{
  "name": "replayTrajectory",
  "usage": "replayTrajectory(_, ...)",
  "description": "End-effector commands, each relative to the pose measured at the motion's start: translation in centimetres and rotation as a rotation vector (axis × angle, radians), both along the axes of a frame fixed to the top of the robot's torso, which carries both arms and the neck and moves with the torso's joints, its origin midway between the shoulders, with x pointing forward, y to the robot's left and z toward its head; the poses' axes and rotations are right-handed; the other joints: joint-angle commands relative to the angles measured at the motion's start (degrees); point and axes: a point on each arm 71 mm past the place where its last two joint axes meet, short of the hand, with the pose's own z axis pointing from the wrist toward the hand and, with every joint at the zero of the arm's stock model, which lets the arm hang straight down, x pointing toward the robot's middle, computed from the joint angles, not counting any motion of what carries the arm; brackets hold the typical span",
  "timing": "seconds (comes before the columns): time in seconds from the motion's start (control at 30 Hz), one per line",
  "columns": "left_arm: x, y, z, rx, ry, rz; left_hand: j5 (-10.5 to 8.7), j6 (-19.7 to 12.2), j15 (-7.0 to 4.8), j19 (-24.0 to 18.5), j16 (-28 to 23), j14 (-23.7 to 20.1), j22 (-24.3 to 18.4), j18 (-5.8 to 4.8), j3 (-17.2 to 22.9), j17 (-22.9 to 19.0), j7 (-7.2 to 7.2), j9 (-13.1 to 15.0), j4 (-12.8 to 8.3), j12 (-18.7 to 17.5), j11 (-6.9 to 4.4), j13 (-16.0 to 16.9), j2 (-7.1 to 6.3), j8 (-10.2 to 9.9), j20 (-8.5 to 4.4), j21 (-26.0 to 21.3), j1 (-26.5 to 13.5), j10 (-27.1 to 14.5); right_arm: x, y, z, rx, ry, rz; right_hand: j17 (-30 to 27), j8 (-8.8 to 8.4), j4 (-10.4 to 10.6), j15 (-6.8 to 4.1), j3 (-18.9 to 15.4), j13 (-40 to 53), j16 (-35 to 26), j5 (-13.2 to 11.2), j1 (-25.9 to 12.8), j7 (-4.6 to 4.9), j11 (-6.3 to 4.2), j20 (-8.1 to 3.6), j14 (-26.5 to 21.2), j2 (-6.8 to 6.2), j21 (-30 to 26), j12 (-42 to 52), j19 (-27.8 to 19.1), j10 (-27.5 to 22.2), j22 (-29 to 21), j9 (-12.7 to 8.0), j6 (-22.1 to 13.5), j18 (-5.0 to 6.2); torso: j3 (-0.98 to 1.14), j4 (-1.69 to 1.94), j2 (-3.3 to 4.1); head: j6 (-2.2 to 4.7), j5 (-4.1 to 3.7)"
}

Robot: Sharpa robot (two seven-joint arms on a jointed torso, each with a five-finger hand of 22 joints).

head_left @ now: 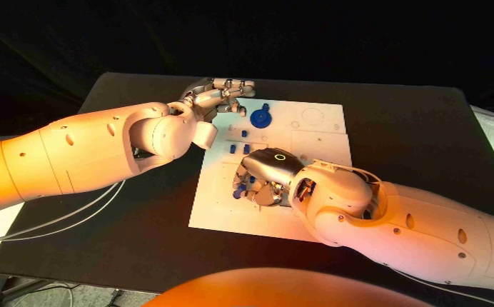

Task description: Assemble the parts on the task board

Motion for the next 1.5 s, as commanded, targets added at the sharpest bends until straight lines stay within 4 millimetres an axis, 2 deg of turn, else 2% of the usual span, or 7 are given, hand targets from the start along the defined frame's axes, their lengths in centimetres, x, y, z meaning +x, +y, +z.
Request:
replayTrajectory(0.03,-0.1,-0.3,0.1,-0.008,-0.005,-0.022,0.13,-0.4,0.09,-0.4,0.2,-0.4,-0.1,0.55,-0.2,-0.1,-0.13,-0.1,-0.1,0.1,0.04,0.0,0.48,0.2,0.01,-0.3,0.1,-0.3,-0.3,0.4,-0.6,-0.085,0.009,0.03,0.1,-0.26,0.0,0.02,0.3,0.7,0.4,0.1,0.4,0.3,-2.07,0.19,1.8,0.86,0.1,0.1,0.1,2.6,-0.1,0.0,-0.1,0.04,-0.02,0.03,-0.01,-0.08,-0.01)
replayTrajectory(0.33,-0.1,-0.3,0.1,-0.008,-0.004,-0.023,0.13,-0.4,0.09,-0.4,0.2,-0.4,-0.1,0.55,-0.2,-0.1,-0.13,-0.1,-0.1,0.1,0.04,0.0,0.48,0.2,0.01,-0.3,0.1,-0.3,-0.5,0.9,-0.8,-0.088,-0.009,0.032,0.2,-1.09,0.3,0.36,-0.1,0.5,0.6,0.2,-1.1,0.53,-1.72,0.33,1.8,0.27,0.0,-1.0,-0.1,1.4,-0.2,-0.3,-1.2,0.06,-0.06,0.03,-0.04,-0.2,-0.02)
replayTrajectory(0.53,-0.1,-0.3,0.1,-0.007,-0.003,-0.024,0.12,-0.5,0.1,-0.4,0.3,-0.5,-0.1,0.56,-0.3,-0.1,-0.12,-0.1,-0.2,0.3,0.05,0.0,0.54,0.3,0.02,-0.4,0.1,-0.4,-0.3,0.8,-0.6,-0.048,-0.023,0.017,-3.4,-2.24,1.8,2.36,-3.9,-0.7,-2.1,0.9,-5.7,1.78,0.81,2.23,0.1,-3.75,-5.0,-4.9,-3.5,-10.1,-7.5,-2.1,-10.5,1.34,-0.03,-0.03,-0.06,-0.13,-0.06)
replayTrajectory(0.83,-0.1,-0.2,0.1,-0.006,-0.001,-0.024,0.11,-0.5,0.11,-0.4,0.3,-0.5,-0.1,0.56,-0.4,-0.2,-0.1,-0.1,-0.2,0.3,0.06,0.0,0.53,0.3,0.03,-0.4,0.1,-0.5,-0.5,-0.8,0.6,0.103,-0.07,-0.033,-4.6,-2.05,3.8,3.08,-13.9,-0.3,-2.3,1.8,-3.8,1.25,1.63,3.18,-0.8,-2.62,-7.9,-2.0,-4.3,-15.8,-11.3,-1.7,-13.6,1.98,0.07,-0.11,-0.1,0.15,-0.42)
replayTrajectory(1.0,-0.1,-0.1,0.0,-0.006,-0.002,-0.024,0.11,-0.5,0.11,-0.4,0.3,-0.5,-0.1,0.56,-0.4,-0.2,-0.1,-0.1,-0.2,0.3,0.06,0.0,0.53,0.3,0.03,-0.4,0.1,-0.5,-0.5,-3.4,2.1,0.208,-0.076,-0.087,-3.8,-1.33,4.0,2.32,-14.4,0.1,-1.4,3.2,-2.4,1.51,0.52,2.64,0.1,-1.24,-6.9,1.4,-3.1,-11.6,-9.9,-1.2,-10.5,1.74,-0.03,-0.33,-0.24,0.58,-1.22)
replayTrajectory(1.27,-0.1,0.1,0.0,-0.005,-0.001,-0.021,0.11,-0.6,0.12,-0.5,0.3,-0.6,-0.1,0.56,-0.4,-0.2,-0.09,-0.1,-0.2,0.4,0.08,0.0,0.53,0.3,0.04,-0.4,0.0,-0.5,0.2,-10.1,3.3,0.199,0.076,-0.28,-2.5,-1.23,5.8,1.26,-13.8,0.5,-0.5,4.6,-3.8,1.87,-0.81,1.96,1.1,-0.38,-3.8,5.0,-0.6,-1.9,-5.4,-1.1,-7.6,0.88,-0.07,-1.3,-0.67,1.4,-3.07)
replayTrajectory(1.5,-0.3,0.0,0.1,-0.006,-0.001,-0.026,0.1,-0.6,0.12,-0.5,0.3,-0.6,-0.1,0.55,-0.4,-0.2,-0.09,-0.1,-0.2,0.4,0.08,0.0,0.53,0.3,0.04,-0.4,0.0,-0.5,0.4,-15.8,2.8,0.082,0.172,-0.488,9.3,-0.43,10.3,-1.12,-17.9,7.9,8.1,7.9,-8.9,-0.48,-3.66,-0.38,3.7,-1.99,6.1,14.1,4.8,9.6,9.1,-1.0,-5.9,-1.72,-0.22,-2.34,-0.88,1.93,-4.44)
